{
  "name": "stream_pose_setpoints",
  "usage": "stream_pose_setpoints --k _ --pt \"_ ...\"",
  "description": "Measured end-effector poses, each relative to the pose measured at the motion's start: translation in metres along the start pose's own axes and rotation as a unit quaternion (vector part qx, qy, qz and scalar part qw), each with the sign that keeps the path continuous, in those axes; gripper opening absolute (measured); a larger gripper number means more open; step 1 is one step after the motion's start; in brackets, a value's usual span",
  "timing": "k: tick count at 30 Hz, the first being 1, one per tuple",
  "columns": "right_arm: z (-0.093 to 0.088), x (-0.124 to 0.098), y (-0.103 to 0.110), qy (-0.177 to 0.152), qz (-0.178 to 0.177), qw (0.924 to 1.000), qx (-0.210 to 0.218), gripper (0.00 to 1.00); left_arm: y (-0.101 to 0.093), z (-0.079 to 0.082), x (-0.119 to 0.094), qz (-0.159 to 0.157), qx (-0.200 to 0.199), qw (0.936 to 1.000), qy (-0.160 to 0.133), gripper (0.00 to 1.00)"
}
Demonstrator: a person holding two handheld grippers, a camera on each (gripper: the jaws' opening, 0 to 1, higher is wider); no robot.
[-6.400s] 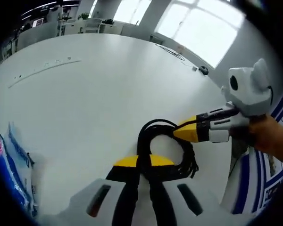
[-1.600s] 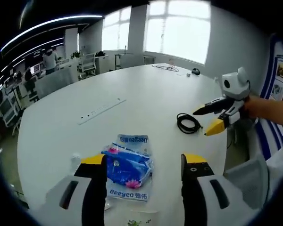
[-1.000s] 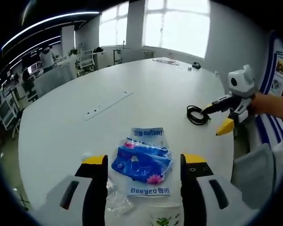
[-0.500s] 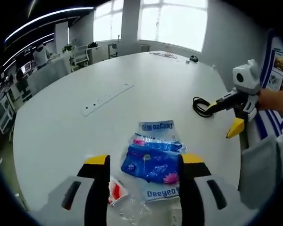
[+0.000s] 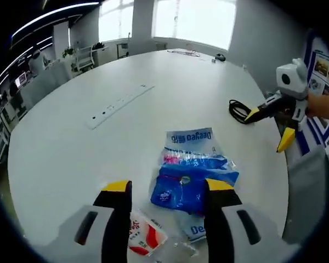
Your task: Arrange the tabletop items into an orderly group along one side of the table until the central work area is clear of visible clutter.
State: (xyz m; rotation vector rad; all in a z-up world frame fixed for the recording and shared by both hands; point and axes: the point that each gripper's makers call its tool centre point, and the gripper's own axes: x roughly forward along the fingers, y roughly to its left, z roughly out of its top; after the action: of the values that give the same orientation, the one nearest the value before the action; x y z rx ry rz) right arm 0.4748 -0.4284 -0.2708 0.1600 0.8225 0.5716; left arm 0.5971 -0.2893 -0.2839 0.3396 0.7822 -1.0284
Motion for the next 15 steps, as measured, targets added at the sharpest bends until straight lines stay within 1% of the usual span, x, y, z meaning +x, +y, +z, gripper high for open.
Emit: stream_pose_setpoints --k 9,13,15 --pt "-0.003 0.007 0.002 0.008 0.004 1.0000 0.002 0.72 0.006 -0.006 0.020 -0.019 0.022 0.9993 0.024 0.40" --pt "-0.005 0.009 0.003 0.011 0.006 0.9999 0.003 0.71 0.007 -0.008 0.026 -0.024 0.032 0.9987 0.031 0.29" --pt "-0.006 0.009 0.003 0.012 0.006 0.9999 0.003 0.71 0.007 -0.010 0.028 -0.025 0.041 0.9982 0.035 0.21"
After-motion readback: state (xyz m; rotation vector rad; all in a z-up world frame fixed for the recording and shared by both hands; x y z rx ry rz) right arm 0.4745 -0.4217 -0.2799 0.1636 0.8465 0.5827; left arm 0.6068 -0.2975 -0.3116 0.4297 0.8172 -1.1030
